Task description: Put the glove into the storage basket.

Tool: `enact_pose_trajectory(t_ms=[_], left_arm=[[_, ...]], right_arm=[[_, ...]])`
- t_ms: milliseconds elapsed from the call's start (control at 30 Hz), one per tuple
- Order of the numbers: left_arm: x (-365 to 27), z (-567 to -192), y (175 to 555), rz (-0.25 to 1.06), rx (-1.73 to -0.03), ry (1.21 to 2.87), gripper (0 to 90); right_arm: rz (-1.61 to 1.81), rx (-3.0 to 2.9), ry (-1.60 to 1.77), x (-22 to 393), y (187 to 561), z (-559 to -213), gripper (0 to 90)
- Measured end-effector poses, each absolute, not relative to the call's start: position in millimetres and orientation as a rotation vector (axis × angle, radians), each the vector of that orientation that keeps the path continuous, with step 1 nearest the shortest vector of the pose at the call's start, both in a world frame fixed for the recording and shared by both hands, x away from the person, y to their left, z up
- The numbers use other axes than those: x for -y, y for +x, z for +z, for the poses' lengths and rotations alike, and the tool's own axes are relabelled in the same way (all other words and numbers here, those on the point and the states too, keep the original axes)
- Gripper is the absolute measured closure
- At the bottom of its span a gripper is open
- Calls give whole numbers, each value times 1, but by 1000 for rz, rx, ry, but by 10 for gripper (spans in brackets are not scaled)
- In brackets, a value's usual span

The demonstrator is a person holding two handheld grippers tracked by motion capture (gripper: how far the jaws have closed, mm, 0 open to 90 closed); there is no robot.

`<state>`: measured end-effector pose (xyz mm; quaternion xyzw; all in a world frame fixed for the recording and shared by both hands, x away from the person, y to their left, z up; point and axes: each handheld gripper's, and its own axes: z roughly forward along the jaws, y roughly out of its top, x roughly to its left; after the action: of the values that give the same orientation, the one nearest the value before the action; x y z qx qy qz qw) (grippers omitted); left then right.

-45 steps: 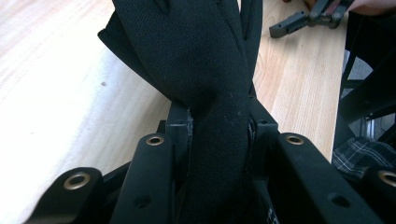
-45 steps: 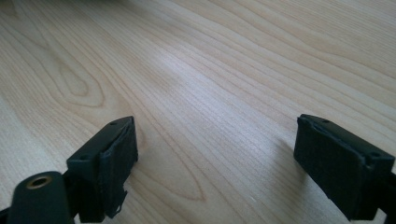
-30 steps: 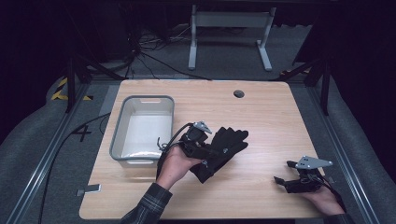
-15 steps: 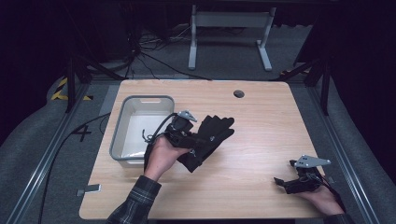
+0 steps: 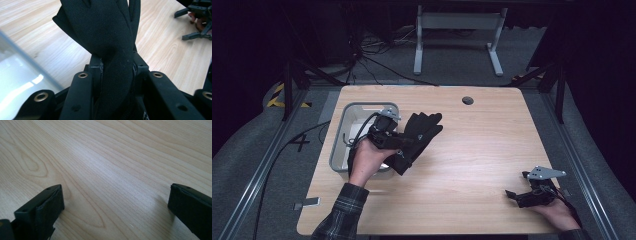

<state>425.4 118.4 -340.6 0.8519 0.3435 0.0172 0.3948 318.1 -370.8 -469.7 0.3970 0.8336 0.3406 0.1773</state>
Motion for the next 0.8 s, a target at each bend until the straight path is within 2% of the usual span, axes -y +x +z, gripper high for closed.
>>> enact_pose_trajectory(t_ms=[800], left_arm=[[-192, -339, 432, 150, -1063, 2039, 697]], right_arm=[[963, -2357, 1125, 371, 318, -470, 8]])
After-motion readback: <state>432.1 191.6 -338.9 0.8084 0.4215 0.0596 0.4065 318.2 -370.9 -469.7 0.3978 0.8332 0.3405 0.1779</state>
